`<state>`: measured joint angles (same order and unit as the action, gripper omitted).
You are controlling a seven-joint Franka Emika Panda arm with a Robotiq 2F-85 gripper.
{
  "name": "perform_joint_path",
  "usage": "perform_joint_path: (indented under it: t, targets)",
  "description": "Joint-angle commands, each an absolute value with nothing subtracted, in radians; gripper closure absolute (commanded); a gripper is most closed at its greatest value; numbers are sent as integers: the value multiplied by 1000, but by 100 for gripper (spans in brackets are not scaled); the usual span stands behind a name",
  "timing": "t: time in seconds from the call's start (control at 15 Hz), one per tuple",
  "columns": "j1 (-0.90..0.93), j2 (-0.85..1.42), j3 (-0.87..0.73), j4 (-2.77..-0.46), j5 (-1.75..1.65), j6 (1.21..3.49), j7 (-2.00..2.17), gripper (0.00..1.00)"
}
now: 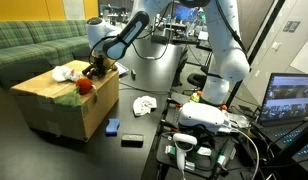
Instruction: Put the objects on the table on the box and the objects on the box on the table
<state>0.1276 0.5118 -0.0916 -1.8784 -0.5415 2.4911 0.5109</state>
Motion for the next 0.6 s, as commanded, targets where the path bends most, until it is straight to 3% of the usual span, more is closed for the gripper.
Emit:
perform_joint_path:
  t: [0.0,0.53]
  targets:
    - [163,471,-119,-1909,-484,2459,516,96]
    - [187,199,-158,-2128,-527,2448,622,95]
